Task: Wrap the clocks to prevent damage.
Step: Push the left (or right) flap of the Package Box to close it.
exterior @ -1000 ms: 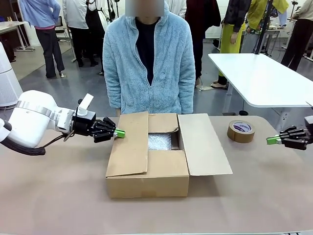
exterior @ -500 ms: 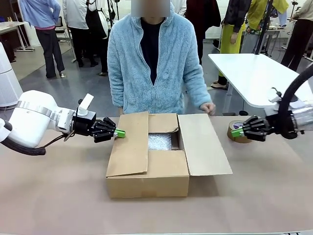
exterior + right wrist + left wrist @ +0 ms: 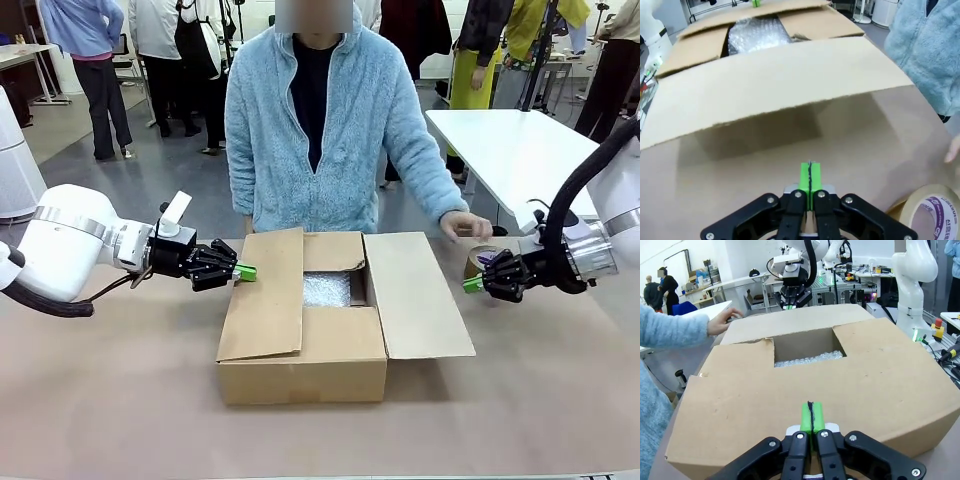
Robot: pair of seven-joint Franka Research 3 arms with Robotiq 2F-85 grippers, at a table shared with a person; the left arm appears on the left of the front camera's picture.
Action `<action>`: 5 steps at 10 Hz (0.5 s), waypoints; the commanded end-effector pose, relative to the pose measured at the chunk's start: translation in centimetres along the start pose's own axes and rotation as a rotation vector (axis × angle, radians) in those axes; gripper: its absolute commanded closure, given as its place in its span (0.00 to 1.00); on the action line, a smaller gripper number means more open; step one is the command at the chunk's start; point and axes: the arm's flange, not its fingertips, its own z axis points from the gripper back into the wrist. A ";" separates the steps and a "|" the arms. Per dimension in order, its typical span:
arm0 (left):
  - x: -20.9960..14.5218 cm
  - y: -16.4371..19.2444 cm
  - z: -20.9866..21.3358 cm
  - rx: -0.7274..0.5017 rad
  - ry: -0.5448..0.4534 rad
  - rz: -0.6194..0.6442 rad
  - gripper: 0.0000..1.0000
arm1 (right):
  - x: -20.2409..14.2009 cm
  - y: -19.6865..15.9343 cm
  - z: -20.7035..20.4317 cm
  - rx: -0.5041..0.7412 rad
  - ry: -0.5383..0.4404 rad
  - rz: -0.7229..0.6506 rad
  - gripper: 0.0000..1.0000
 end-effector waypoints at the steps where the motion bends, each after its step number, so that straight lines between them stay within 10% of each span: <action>1: -0.1 -0.1 0.0 0.001 0.002 -0.006 0.99 | -0.4 -0.5 -1.8 0.015 -0.008 0.032 0.99; 5: -0.1 -0.1 0.0 0.001 0.002 -0.006 0.99 | -0.8 1.8 -5.7 0.153 -0.072 0.036 0.99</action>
